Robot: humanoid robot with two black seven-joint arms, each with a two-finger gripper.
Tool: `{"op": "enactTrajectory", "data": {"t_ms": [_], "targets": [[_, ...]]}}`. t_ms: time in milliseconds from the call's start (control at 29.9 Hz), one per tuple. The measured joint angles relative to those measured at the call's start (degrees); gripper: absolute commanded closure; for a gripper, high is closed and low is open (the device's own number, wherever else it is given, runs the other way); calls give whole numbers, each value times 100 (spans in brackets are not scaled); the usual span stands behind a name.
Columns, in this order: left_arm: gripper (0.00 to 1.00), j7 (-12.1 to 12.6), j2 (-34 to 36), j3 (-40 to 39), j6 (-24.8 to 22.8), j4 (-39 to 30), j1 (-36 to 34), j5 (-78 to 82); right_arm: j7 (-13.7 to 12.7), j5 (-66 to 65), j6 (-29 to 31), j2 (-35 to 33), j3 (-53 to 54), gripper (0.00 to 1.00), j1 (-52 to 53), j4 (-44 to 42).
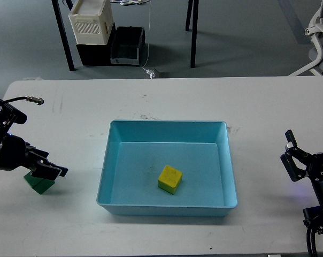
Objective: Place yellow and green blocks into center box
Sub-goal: 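Lower the left gripper and grasp the dark green cube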
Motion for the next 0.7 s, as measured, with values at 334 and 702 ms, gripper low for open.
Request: {"op": "enactTrajectory", "data": {"t_ms": [334,702], "targets": [[5,-7,-4,-13,0,87,344,88,-2,0,0,0,1,0,-5,0],[5,-7,-2,-14,0,313,361,138,-4,0,0,0,-10,0,-8,0]]}}
